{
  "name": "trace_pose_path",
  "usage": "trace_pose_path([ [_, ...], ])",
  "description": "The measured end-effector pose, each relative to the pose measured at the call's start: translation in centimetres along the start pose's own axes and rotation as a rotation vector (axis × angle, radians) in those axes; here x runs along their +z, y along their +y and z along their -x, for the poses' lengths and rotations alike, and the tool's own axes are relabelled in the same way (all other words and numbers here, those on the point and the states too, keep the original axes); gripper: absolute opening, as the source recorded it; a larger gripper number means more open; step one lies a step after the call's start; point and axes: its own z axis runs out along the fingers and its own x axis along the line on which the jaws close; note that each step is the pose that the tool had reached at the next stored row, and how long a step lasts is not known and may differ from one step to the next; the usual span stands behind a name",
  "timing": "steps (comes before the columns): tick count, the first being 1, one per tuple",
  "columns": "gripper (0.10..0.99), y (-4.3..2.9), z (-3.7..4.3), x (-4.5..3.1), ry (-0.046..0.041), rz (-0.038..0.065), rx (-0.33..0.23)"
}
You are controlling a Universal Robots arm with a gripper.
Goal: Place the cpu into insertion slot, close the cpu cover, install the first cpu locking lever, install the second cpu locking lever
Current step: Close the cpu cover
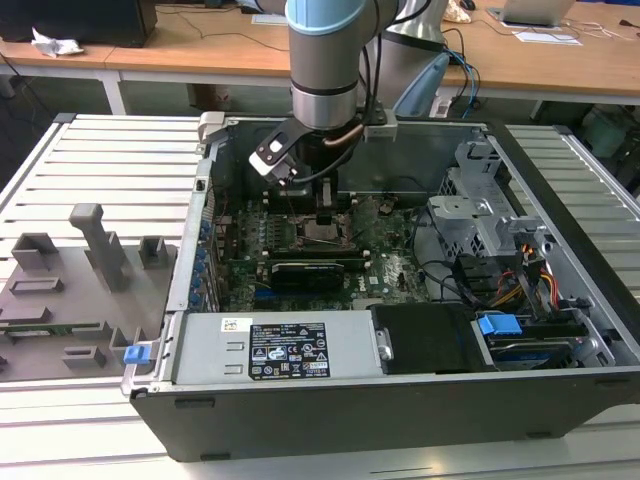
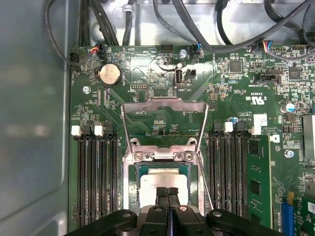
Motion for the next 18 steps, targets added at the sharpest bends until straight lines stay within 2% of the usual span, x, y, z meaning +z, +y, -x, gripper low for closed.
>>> trace_pose_path([
  [18,0.106,0.11,-0.03,-1.51,0.0000,0.000,0.000],
])
